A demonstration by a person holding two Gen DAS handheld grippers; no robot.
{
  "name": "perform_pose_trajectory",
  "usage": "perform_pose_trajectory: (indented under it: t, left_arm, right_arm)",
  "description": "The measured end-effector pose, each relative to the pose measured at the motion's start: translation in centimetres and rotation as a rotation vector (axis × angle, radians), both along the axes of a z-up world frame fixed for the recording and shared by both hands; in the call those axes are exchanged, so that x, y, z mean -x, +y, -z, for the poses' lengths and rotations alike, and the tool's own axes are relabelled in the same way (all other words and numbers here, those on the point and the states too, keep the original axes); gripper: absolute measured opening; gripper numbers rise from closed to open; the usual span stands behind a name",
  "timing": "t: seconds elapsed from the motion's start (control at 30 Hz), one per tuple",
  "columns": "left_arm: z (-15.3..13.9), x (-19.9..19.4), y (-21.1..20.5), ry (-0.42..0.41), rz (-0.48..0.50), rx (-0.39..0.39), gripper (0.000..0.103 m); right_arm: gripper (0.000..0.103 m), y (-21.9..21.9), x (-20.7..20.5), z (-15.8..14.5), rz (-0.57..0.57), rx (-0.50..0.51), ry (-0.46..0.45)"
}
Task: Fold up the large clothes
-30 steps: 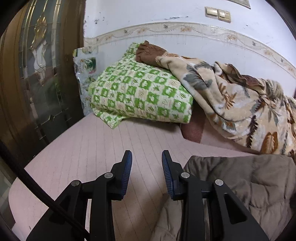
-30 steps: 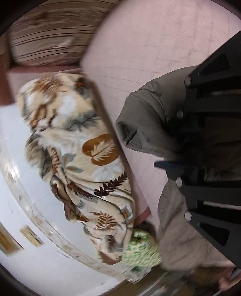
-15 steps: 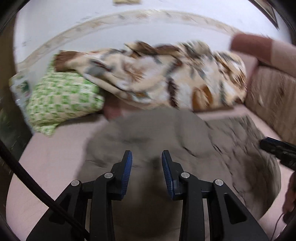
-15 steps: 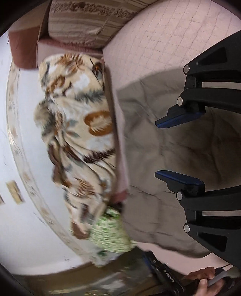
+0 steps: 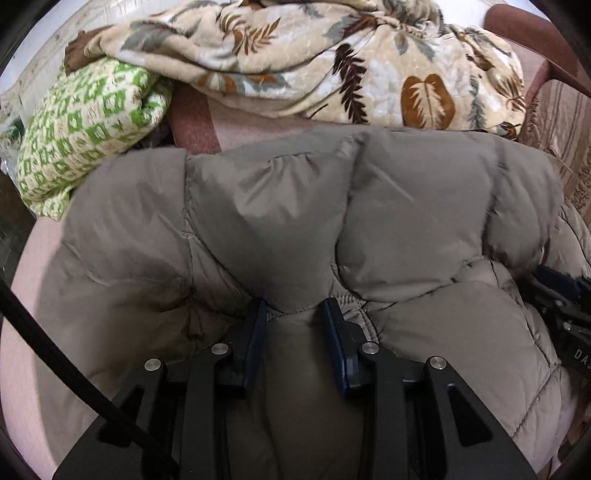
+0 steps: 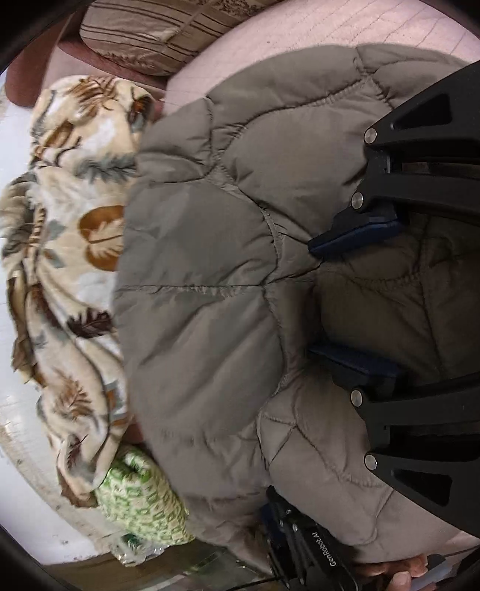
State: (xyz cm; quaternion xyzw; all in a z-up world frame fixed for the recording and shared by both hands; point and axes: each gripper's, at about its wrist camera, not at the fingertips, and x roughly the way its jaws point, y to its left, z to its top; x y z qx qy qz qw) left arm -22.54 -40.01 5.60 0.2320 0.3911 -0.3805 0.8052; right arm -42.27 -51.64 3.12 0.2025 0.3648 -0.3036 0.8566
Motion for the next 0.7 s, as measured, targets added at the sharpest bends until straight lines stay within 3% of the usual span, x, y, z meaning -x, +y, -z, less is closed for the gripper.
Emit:
perform_pose_trajectory:
  t: [0.13,0.23,0.33,0.43,0.6,0.7]
  left_arm:
    - [-0.4,0.2,-0.3,-0.019,-0.009,-0.024,0.032]
    - [-2.3,1.9,2.0,-0.063,0.0,0.032,0.033]
    - [-4.2,4.1,6.4,-0.1,0.009,0.116,0.034]
    - [-4.9,5.6,10.0,-0.152,-0.011,0.133,0.038]
    - [-3.7,6.3,16.5,-0.205,-0.13,0.14,0.039]
    - [-1.8,5.3,18.8,-0.166,-0.2,0.157,0.04]
  right_arm:
    - [0.053,-1.0,-0.5,0.5,0.01,-0.026,0.014]
    - [0.053,-0.7,0.3,-0.5,0.024,-0.044,-0.018]
    - [0.055,2.0,3.3,-3.2,0.025,-0.009,-0.117]
    - [0.055,6.1,6.1,-5.1,-0.016,0.069,-0.163]
    - [0.056,10.8,9.3,-4.8,-0.011,0.127,-0.177]
    - [0.056,10.8,9.5,-3.5,0.01,0.118,-0.144]
